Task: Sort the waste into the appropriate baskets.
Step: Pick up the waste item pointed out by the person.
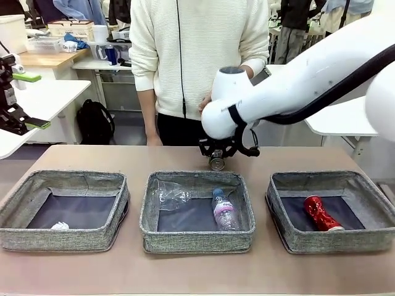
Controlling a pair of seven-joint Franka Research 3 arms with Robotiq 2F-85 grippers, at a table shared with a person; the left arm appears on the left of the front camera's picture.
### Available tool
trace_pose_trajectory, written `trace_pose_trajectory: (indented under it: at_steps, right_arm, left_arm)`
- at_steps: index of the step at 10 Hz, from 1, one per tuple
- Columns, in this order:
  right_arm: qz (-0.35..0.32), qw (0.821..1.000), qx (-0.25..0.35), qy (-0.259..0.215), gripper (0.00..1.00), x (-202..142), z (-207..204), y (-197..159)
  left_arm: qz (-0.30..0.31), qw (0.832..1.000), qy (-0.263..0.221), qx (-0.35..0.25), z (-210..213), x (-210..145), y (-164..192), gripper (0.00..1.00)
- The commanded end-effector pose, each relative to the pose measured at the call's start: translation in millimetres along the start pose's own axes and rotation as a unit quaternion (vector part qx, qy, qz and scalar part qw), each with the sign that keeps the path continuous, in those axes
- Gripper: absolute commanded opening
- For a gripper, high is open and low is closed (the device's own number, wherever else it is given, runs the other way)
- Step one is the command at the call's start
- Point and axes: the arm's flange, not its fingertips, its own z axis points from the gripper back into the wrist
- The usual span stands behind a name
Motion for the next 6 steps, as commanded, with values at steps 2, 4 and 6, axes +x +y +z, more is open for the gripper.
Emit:
trace_pose_trajectory:
  at_steps: [2, 4, 6]
  right_arm:
    - [-0.012, 0.991, -0.05, 0.127, 0.0, -32.2, 107.4, -37.0]
    - [-0.036, 0.989, -0.017, 0.142, 0.0, -69.5, 172.8, -66.5]
    - [-0.028, 0.993, 0.017, 0.111, 0.0, -117.7, 210.0, -70.1]
  left_arm:
    - [-0.005, 1.0, -0.008, -0.003, -2.4, -1.3, -1.3, 1.0]
    - [-0.005, 1.0, -0.008, -0.003, -2.4, -1.3, -1.3, 1.0]
    - [-0.005, 1.0, -0.008, -0.003, -2.4, -1.3, -1.3, 1.0]
